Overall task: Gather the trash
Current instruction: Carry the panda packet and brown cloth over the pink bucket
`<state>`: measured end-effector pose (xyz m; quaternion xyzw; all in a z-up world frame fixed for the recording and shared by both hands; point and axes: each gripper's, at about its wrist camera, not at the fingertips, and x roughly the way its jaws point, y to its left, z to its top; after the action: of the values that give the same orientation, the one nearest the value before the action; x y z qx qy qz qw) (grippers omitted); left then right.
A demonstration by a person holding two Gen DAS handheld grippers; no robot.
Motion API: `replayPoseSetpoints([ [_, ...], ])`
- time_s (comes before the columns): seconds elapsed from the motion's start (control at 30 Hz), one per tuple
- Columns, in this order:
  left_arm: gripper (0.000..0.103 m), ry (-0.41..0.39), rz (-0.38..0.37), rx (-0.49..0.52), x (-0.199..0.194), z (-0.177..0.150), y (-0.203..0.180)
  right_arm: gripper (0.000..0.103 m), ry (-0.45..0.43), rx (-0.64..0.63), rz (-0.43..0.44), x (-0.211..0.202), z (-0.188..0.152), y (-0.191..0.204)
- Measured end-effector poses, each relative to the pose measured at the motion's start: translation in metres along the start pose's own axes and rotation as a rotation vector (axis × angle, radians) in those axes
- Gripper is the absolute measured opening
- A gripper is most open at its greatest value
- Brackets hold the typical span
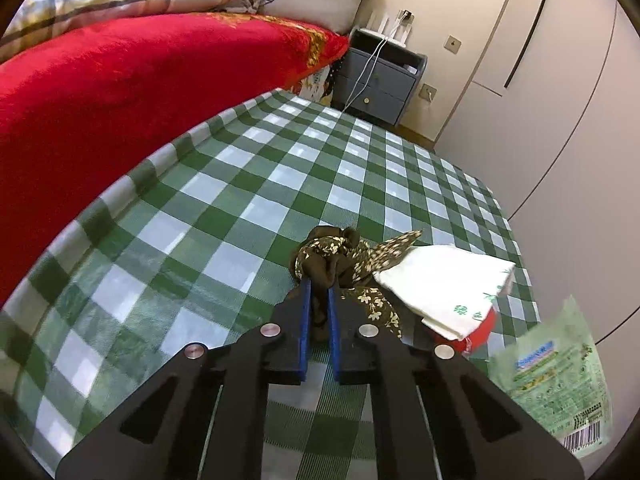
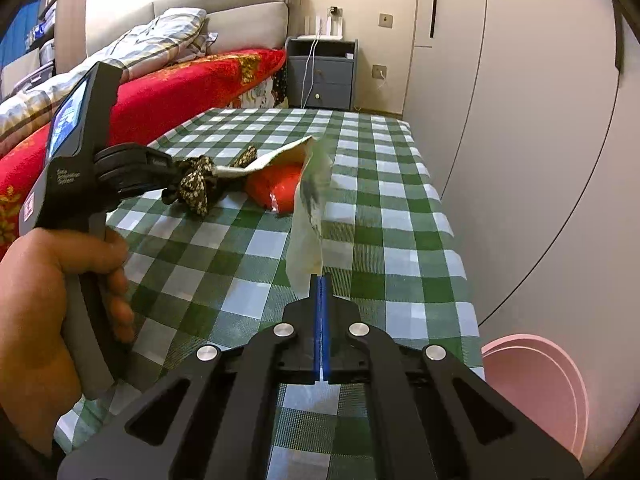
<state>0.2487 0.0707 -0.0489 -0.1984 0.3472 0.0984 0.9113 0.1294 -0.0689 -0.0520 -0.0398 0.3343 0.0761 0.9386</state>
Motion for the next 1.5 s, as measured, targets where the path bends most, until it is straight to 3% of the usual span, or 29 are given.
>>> replayPoseSetpoints([
  [0.43, 0.007, -0.088, -0.002, 0.112, -0.089, -0.004, -0.007, 0.0, -0.098, 0.016, -0.002, -0.056, 0.006, -0.006],
  [0.87, 0.007, -0.126, -0.049, 0.21, -0.168, -0.039, -0.01, 0.0, -0.129, 0.048, 0.021, -0.112, -0.004, -0.017],
  [1.17, 0.007, -0.156, -0.104, 0.249, -0.198, -0.054, -0.011, 0.0, -0.182, 0.036, 0.038, -0.151, -0.004, -0.019],
  [1.5, 0.007, -0.149, -0.135, 0.299, -0.205, -0.074, -0.026, 0.0, -0.191, 0.018, 0.039, -0.169, -0.009, -0.02],
])
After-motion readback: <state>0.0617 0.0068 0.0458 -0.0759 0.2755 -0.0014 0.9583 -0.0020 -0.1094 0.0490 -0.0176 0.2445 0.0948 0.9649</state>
